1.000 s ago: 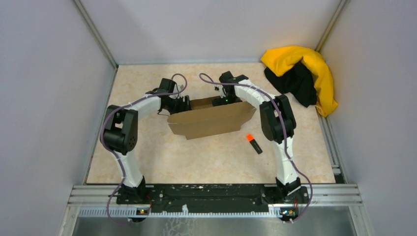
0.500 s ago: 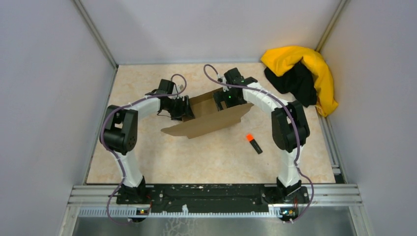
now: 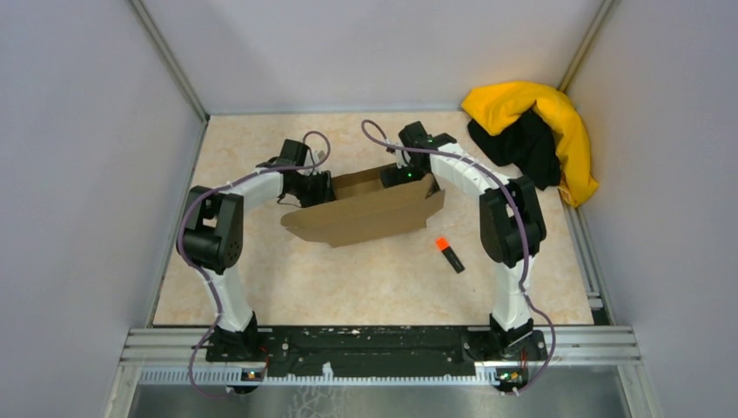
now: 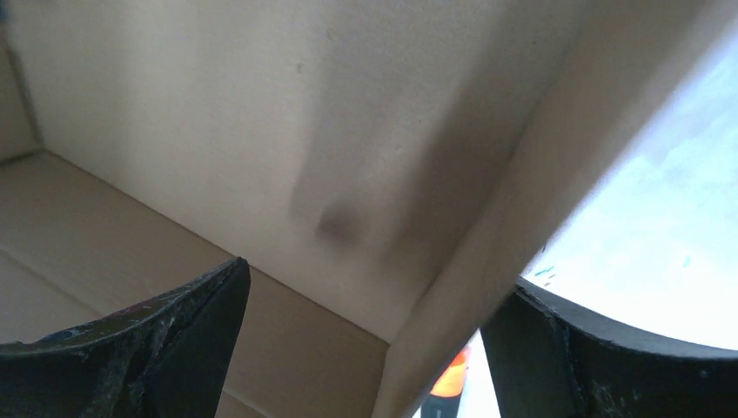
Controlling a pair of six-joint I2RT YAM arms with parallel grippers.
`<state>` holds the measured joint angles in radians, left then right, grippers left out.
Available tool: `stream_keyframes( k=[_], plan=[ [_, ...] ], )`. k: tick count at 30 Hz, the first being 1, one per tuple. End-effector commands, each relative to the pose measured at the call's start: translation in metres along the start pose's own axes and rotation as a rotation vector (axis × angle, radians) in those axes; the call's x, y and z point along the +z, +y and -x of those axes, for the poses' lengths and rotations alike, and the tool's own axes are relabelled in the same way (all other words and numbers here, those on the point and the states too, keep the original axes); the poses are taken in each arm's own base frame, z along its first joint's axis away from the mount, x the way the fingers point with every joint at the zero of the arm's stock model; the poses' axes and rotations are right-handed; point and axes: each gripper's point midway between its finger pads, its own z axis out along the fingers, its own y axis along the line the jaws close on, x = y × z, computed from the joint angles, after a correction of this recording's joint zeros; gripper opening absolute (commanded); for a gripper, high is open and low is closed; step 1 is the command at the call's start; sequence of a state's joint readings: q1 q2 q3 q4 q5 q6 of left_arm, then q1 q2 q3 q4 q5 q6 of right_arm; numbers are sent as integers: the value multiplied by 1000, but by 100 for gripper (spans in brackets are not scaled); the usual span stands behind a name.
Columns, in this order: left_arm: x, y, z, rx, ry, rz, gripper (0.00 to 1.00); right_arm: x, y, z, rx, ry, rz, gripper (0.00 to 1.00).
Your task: Fold the paper box
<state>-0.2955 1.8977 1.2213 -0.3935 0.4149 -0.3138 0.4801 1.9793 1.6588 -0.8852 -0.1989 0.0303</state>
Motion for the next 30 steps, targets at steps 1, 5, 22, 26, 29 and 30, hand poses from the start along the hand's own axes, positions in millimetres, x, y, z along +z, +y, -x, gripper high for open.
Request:
stream_keyframes(
  k=[1,5,22,26,29,30],
  plan=[
    [-18,-49,29,94,-72,-155,49,8,27,8,8,-79,111,86],
    [-25,-57,35,102,-78,-174,41,34,17,-12,47,-7,84,59],
    [-33,-64,37,64,-98,-172,20,49,-4,-34,68,61,-175,0],
    [-30,-54,34,70,-102,-74,0,44,-7,-31,59,58,-237,0],
    [-29,-46,32,77,-105,13,0,40,-8,-24,54,48,-288,0],
    [-27,-42,29,78,-95,57,0,41,-7,-23,50,51,-297,0]
  ],
)
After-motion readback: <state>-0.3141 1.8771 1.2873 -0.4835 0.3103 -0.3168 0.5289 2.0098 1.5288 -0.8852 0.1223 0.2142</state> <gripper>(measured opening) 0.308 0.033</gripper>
